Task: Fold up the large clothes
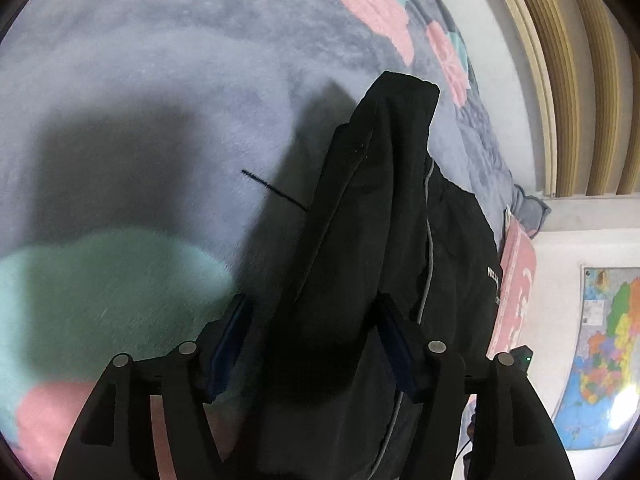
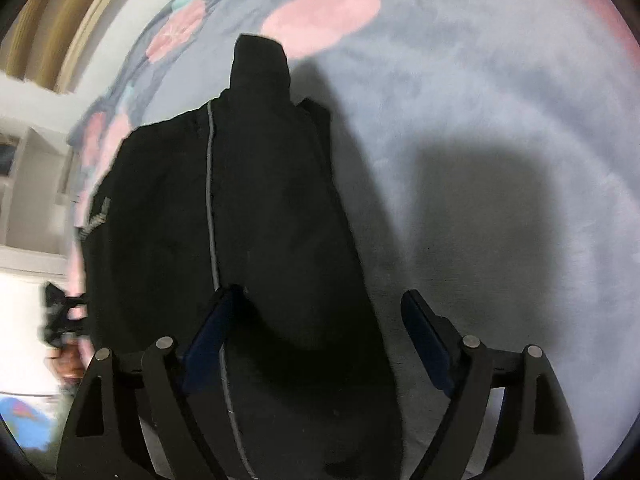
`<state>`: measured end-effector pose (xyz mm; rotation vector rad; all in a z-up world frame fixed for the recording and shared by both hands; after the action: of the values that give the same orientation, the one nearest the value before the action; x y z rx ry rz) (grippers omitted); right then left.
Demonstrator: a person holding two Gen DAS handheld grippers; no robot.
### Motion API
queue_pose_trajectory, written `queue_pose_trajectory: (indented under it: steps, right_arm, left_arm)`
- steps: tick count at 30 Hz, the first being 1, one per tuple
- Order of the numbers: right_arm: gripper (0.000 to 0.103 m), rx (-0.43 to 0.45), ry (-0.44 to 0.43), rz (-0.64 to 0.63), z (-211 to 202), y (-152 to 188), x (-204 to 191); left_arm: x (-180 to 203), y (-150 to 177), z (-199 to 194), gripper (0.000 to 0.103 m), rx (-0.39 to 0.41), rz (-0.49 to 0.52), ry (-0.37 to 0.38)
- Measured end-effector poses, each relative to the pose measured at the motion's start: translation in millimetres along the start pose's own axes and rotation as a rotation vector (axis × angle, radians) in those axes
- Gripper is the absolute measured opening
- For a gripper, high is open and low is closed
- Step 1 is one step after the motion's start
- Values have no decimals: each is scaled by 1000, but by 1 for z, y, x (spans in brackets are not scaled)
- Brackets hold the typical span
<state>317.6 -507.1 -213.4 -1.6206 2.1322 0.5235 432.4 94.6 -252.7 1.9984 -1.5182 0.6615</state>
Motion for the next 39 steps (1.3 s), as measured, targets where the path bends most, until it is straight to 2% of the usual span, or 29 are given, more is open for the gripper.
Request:
queue_pose_trajectory:
  steps: [6,9,10,11,12,14,17,18,19,20,21,23,25,26,27,28,31,35,39]
  right_arm:
    - [95,-40,-148,34,23,-17,15]
    - [95,-47,-217,17,30,-17,11]
    - [93,-53,-236,1,31,-16,7]
    - [87,-62,-261,-20,32,-14,2]
    - [72,-72,-283,-36,32,-12,-1]
    - [72,-82,-269,-73,32,-9,-8]
    - [77,-113,-279,-54,40,-12,-8]
    - [86,-123,-285,-39,47,-16,-9]
    - [90,-128,-294,-31,51,-18,-9]
    - [93,-125,-302,-27,57,-20,-11]
    - [93,-122,-306,-30,59,-20,-14]
    - [92,-106,-309,-52,60,-21,-25]
    - [78,-78,-293,-79,57,-18,-33]
    - [72,-63,-283,-91,52,-16,-36]
    - [58,-43,-281,-106,44,-11,-39]
    - [47,-24,-286,-117,34,-6,-42]
    - [41,38,-279,-174,6,16,-64]
    - [40,96,-274,-256,-31,50,-100]
    - [40,149,-270,-310,-69,99,-130]
  left_arm:
    - [6,-8,20,75,-49,6,51]
    - [8,-12,31,75,-72,13,81]
    - [11,-12,31,72,-68,28,93]
    - [15,-10,30,59,-69,51,117]
    - [17,-8,28,54,-68,64,119]
    - [22,-3,21,49,-66,96,133]
    - [21,0,19,49,-74,91,148]
    - [20,-2,21,52,-76,84,138]
    - [19,-3,23,56,-78,76,130]
    - [20,-5,27,65,-85,67,126]
    - [17,-7,33,69,-101,46,131]
    - [17,-7,42,69,-104,23,135]
    - [22,-5,39,61,-82,36,125]
    - [26,-2,34,49,-65,51,120]
    - [30,3,28,39,-50,66,121]
    - [35,7,21,36,-33,81,128]
    - [55,25,-3,31,8,116,158]
    - [92,57,-37,29,57,205,180]
    - [122,97,-82,29,108,292,198]
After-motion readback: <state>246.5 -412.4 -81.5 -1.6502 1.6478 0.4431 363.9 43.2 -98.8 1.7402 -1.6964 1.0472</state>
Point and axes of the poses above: each gripper's, at about its wrist camera, not at the fingertips, and z roughly the way its jaws point, x to its right, y to its underside, the point moved 3 cm from there along z, roughly the way its jaws point, and after that the axes turned 11 degrees about -x, right-handed, at the moved point
